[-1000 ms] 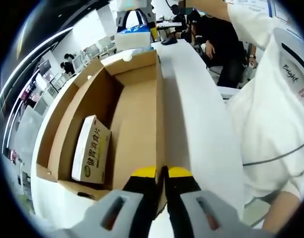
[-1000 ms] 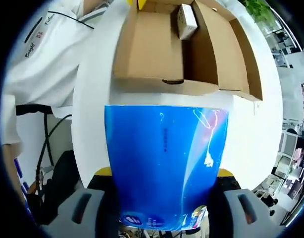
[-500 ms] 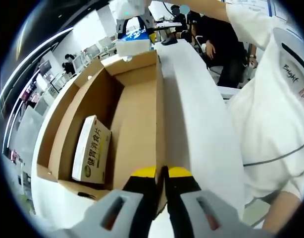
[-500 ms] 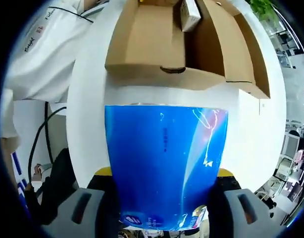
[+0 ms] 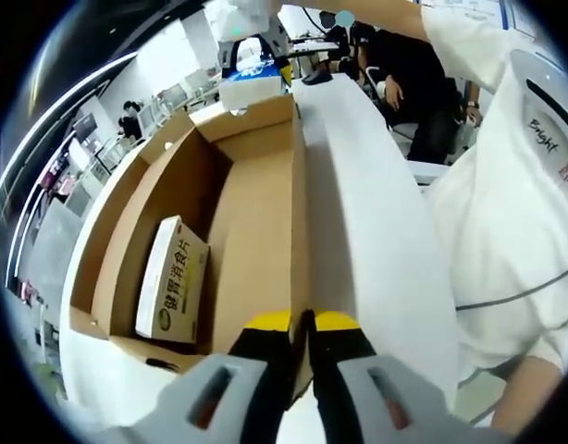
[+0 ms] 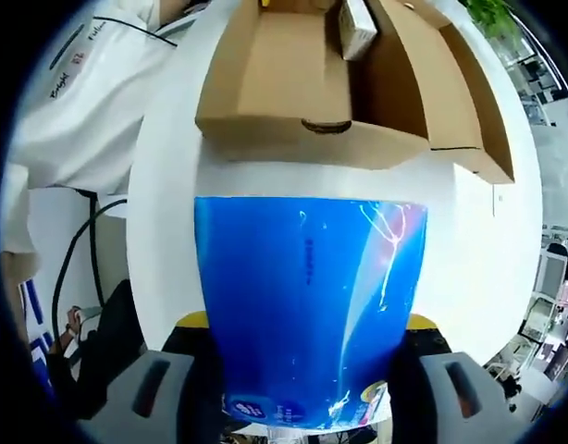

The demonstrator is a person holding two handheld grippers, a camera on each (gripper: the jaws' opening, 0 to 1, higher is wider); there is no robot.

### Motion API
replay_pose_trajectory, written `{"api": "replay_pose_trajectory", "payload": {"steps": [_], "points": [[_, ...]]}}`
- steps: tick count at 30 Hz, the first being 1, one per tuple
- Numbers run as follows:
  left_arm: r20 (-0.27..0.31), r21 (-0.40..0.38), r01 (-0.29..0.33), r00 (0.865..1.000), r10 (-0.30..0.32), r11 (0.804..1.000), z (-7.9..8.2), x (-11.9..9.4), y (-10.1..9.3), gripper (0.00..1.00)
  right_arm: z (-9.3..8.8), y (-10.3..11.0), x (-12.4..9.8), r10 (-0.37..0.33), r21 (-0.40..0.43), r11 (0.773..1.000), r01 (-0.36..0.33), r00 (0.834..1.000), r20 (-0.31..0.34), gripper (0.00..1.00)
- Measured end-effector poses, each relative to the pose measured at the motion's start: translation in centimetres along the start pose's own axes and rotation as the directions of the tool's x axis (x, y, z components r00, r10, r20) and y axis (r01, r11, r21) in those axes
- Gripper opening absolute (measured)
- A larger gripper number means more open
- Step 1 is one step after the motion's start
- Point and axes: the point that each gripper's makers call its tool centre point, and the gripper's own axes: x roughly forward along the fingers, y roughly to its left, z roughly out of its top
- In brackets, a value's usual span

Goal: Operate the shoe box by opening the lid, removing the specified soft item, and placing it in the target area until the item is outside and the box remains undamaged.

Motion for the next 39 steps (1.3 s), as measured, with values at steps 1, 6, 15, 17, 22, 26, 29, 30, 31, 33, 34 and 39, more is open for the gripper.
{"api": "replay_pose_trajectory", "payload": {"steps": [1,6,15,17,22,26,29,30,31,33,34,39], "points": [[0.000,-0.002,0.000,1.000,0.000,1.000,0.00,0.00,0.03,0.05,-0.01,0.03,0.00,-0.006,0.000,1.000,0.006,1.000,-0.010,0.72],[-0.005,-0.005,0.003,1.000,-0.003,1.000,-0.03,0.02,0.06,0.05,0.25,-0.31,-0.28,-0.028,-0.035,0.999,0.027,0.999,-0.022,0.72],[-0.002,0.000,-0.003,1.000,0.003,1.000,-0.04,0.00,0.07,0.05,-0.07,-0.37,-0.01,-0.009,0.023,1.000,0.010,0.999,-0.048,0.73],[-0.005,0.000,0.000,1.000,0.000,1.000,-0.06,0.01,0.07,0.05,-0.14,-0.38,-0.07,-0.017,0.023,1.000,0.018,0.998,-0.065,0.74],[-0.003,0.002,-0.001,1.000,0.001,1.000,-0.06,0.00,0.07,0.05,-0.03,-0.62,-0.23,-0.037,-0.044,0.998,0.033,0.995,-0.088,0.73],[-0.007,0.000,0.002,1.000,-0.002,1.000,-0.07,0.01,0.05,0.05,-0.16,-0.74,-0.35,-0.046,-0.030,0.999,0.043,0.994,-0.102,0.73],[-0.007,0.000,0.002,1.000,-0.002,1.000,-0.09,0.04,0.04,0.05,-0.24,-0.79,-0.49,-0.061,-0.024,0.998,0.058,0.992,-0.106,0.73],[-0.007,0.000,0.001,1.000,-0.001,1.000,-0.10,0.04,0.03,0.05,-0.21,-0.83,-0.54,-0.064,-0.021,0.998,0.062,0.993,-0.103,0.73],[-0.007,0.000,0.001,1.000,-0.001,1.000,-0.11,0.05,0.02,0.05,-0.23,-0.83,-0.56,-0.069,0.000,0.998,0.069,0.993,-0.100,0.72],[-0.004,0.005,-0.002,1.000,0.002,1.000,-0.11,0.05,0.00,0.05,-0.33,-0.68,-0.62,-0.066,0.008,0.998,0.068,0.992,-0.105,0.72],[-0.002,0.007,-0.002,1.000,0.002,1.000,-0.09,0.06,0.01,0.05,-0.36,-0.60,-0.63,-0.066,0.008,0.998,0.067,0.992,-0.108,0.72],[-0.005,0.006,0.001,1.000,-0.001,1.000,-0.11,0.08,-0.03,0.05,-0.36,-0.88,-0.75,-0.083,-0.019,0.996,0.082,0.992,-0.099,0.72]]}}
